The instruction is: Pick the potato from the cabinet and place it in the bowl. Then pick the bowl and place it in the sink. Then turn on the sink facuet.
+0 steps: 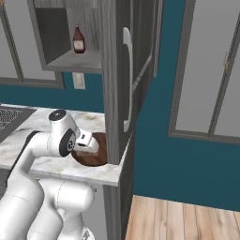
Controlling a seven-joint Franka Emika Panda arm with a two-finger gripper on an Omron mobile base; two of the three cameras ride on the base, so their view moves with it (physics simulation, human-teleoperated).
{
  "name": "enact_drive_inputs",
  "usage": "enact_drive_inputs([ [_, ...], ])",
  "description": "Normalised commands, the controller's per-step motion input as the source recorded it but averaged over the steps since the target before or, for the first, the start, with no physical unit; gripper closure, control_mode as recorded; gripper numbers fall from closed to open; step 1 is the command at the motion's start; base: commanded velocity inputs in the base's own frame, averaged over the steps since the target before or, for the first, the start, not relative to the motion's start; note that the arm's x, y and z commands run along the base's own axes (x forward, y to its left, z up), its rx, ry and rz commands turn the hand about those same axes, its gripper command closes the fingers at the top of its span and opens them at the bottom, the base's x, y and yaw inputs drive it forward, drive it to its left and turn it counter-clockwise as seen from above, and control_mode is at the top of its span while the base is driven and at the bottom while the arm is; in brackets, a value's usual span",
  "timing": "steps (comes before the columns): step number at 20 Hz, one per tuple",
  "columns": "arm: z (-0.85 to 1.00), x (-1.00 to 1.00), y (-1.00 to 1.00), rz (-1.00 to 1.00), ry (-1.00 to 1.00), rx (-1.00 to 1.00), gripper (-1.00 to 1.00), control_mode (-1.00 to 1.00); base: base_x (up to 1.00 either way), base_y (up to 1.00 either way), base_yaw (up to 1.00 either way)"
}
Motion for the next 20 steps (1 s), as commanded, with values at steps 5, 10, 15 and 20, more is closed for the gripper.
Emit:
enact_drive_inputs([
  [5, -0.34, 0.21, -0.02, 0.0, 0.0, 0.0, 1.0, -1.0, 0.0, 0.0, 0.0],
  [10, -0.09, 0.33, -0.01, 0.0, 0.01, 0.0, 1.0, -1.0, 0.0, 0.0, 0.0],
  [15, 0.0, 0.37, 0.0, 0.0, 0.06, 0.0, -1.0, -1.0, 0.0, 0.0, 0.0],
  [20, -0.06, 0.22, -0.01, 0.0, 0.06, 0.0, -1.0, -1.0, 0.0, 0.0, 0.0],
])
